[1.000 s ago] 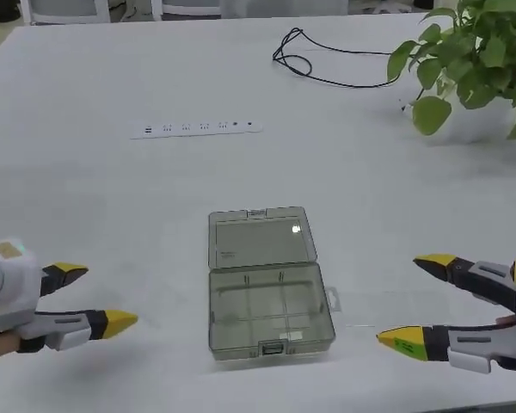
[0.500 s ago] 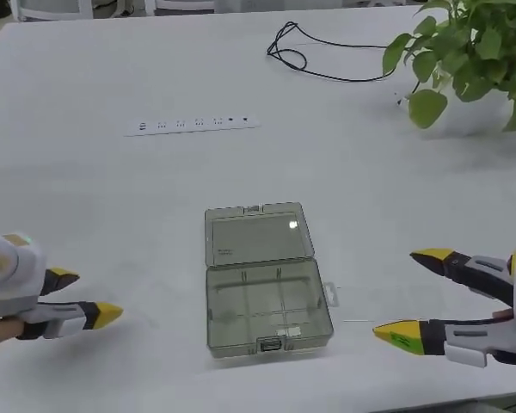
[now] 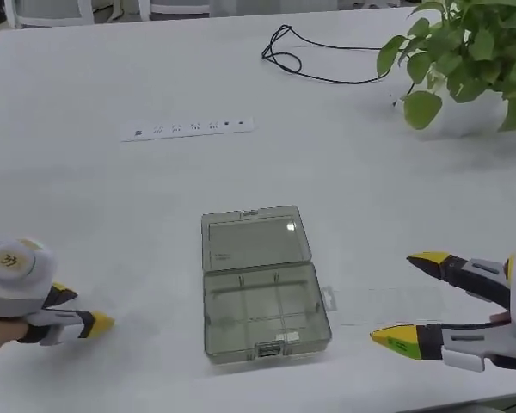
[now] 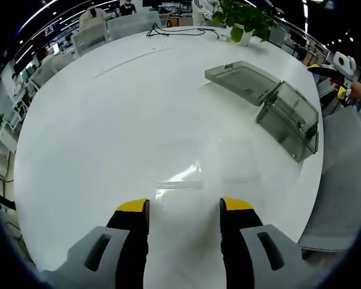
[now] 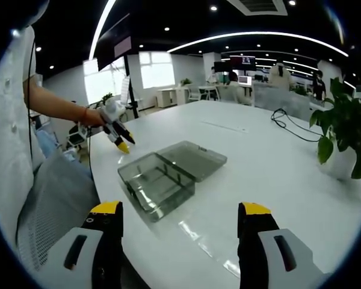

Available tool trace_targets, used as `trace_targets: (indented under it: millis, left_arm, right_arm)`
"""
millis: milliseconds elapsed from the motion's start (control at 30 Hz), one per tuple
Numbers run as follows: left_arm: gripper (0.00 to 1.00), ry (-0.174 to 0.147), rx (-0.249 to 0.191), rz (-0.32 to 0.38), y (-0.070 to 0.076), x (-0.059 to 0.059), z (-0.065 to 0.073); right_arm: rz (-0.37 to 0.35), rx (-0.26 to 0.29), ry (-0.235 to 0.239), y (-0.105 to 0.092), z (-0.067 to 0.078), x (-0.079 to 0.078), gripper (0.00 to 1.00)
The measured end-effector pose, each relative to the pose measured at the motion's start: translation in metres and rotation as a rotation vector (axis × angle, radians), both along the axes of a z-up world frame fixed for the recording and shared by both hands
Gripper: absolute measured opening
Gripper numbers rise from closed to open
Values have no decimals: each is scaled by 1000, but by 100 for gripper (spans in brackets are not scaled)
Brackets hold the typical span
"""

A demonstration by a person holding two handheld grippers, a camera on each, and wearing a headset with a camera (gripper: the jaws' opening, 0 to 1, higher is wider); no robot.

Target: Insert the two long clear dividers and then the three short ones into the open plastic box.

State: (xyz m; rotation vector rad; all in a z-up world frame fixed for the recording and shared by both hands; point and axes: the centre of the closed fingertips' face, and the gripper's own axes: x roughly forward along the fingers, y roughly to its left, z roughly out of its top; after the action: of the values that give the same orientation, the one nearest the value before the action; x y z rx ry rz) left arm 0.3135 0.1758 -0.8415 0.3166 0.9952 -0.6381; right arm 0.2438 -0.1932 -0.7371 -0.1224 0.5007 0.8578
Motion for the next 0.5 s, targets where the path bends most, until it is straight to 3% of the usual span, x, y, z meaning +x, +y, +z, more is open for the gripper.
trace_targets:
  millis: [100, 267, 500]
  left_arm:
    - [46, 16, 8, 8, 0, 0, -3]
    - [42, 11, 57, -12, 2, 1, -4]
    - [39, 15, 60, 3, 0, 0, -3]
  right_arm:
    - [-2, 0, 0, -1, 0, 0, 79]
    - [-6, 1, 0, -2, 0, -1, 78]
    - [-10, 5, -1, -3, 0, 0, 78]
